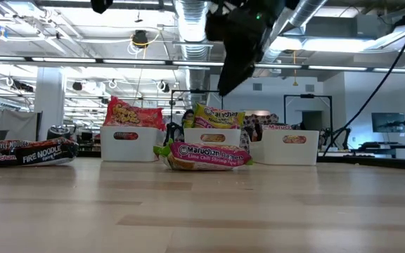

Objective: Sort Maruchan noodles
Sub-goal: Put the green noodle pack into the middle white bin

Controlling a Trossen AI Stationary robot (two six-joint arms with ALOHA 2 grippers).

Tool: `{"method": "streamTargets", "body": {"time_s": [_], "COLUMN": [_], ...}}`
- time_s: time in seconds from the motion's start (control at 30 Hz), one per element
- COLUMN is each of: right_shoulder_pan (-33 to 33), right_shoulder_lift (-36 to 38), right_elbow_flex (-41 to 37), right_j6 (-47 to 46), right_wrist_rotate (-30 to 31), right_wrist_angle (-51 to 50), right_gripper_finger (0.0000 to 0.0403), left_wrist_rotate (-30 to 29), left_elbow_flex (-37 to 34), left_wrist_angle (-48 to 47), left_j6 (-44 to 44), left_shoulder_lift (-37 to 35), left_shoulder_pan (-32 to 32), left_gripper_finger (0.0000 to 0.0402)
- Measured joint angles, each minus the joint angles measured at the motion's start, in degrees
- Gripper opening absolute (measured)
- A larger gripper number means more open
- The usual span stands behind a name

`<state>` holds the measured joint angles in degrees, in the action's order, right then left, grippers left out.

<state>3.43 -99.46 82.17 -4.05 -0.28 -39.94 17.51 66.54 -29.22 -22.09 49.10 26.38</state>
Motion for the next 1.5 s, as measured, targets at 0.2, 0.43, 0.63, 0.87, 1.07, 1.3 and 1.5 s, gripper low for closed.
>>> {"method": "streamTargets", "body": {"time_s": [0.2, 0.43, 0.63, 0.87, 1.07, 1.3, 1.5], "right_shoulder_pan": [-1.7, -1.9, -1.1, -0.6, -0.4, -0.6, -0.7], "right_shoulder_lift": [-5.5, -10.8, -14.1, -16.6, -19.6, -20.7, -20.4], "right_elbow_flex": [0.0, 0.1, 0.8, 0.8, 1.2, 1.3, 3.2], "right_j6": [1.5, 1.7, 2.4, 2.6, -2.0, -5.8, -6.5], "right_wrist_rotate": [0.2, 0.6, 2.2, 2.4, 2.2, -2.2, -3.0], "right_wrist_angle": [2.9, 6.1, 7.0, 7.6, 6.7, 7.5, 5.6], "right_gripper_finger": [0.0217, 0.0217, 0.0217, 0.0217, 0.0189, 0.0056, 0.0012], "left_wrist_rotate": [-0.1, -0.1, -0.1, -1.4, -1.8, -1.8, -1.8], "left_elbow_flex": [0.0, 0.0, 0.0, 0.0, 0.0, 0.0, 0.0], "left_wrist_angle": [-0.2, -0.3, -0.5, -1.2, -1.5, -2.2, -3.5], "left_j6": [-1.1, -1.5, -1.5, -1.7, -1.7, -1.7, -1.3], "left_shoulder_lift": [0.0, 0.0, 0.0, 0.0, 0.0, 0.0, 0.0], "left_shoulder_pan": [-1.3, -2.5, -2.8, -2.8, -2.8, -2.8, -2.7], "left_gripper_finger": [0.0174, 0.0174, 0.0174, 0.0174, 0.0174, 0.0174, 0.0174]}}
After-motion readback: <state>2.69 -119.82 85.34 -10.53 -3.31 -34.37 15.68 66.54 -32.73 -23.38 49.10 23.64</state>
